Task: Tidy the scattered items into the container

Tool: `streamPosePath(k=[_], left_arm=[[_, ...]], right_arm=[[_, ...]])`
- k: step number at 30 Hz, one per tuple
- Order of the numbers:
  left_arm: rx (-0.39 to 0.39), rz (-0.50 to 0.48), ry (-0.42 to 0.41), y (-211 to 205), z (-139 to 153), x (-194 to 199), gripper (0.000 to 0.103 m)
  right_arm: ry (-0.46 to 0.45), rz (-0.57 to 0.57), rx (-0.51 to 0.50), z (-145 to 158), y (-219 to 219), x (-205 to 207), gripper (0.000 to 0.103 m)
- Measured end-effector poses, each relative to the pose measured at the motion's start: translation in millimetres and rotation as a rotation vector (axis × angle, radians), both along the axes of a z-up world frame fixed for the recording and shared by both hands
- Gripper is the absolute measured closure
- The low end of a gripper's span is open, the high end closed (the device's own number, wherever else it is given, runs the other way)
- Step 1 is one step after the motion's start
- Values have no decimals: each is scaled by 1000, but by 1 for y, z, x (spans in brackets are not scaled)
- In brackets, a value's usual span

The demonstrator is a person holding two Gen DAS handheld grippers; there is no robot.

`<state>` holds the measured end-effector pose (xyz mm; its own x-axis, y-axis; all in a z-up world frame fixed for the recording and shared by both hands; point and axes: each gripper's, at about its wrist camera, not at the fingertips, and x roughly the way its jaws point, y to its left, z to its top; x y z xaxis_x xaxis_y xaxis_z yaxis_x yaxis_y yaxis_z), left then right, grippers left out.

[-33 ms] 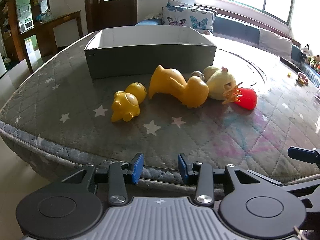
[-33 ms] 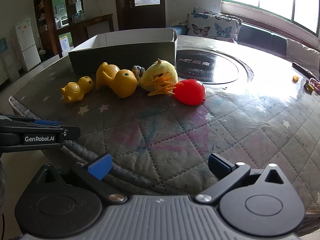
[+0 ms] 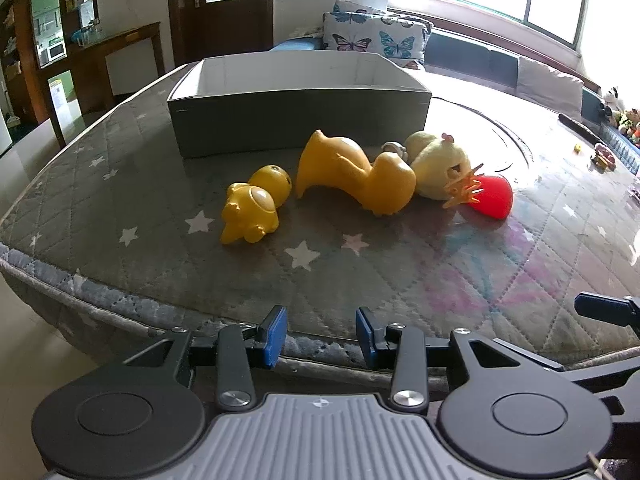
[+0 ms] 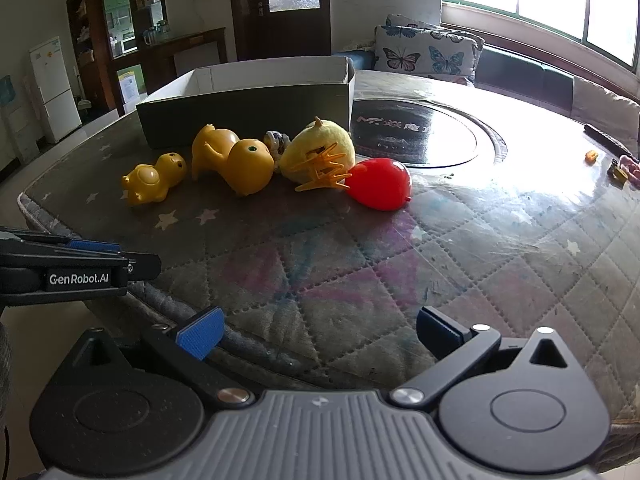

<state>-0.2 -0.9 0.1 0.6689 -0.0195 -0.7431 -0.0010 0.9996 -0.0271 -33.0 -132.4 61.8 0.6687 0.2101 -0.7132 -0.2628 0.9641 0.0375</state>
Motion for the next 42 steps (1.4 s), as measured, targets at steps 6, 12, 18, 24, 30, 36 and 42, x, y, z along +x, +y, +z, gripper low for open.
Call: streamPosePath(k=[6,12,18,24,30,36,42], left_arm=[[20,2,5,-4,0,-1,62],[1,-6,20,-2,-1,0,62],[-3,-8,28,-2,-1,0,62],[-3,-10,32,-2,0,0,62],[0,-13,35,-2,0,-1,62],[1,-14,39,-2,0,0,62],[1,-13,44,-1,-1,1,62]], right_arm=[[1,8,1,0,0,0,0],[2,16,1,-1,1,0,0],[3,24,0,-1,3,-1,0],[8,29,0,-2,3,1,0],[12,27,3,-2,4,2,0],[18,30,2,-2,6,4,0],[21,33,3,-2,6,6,0]])
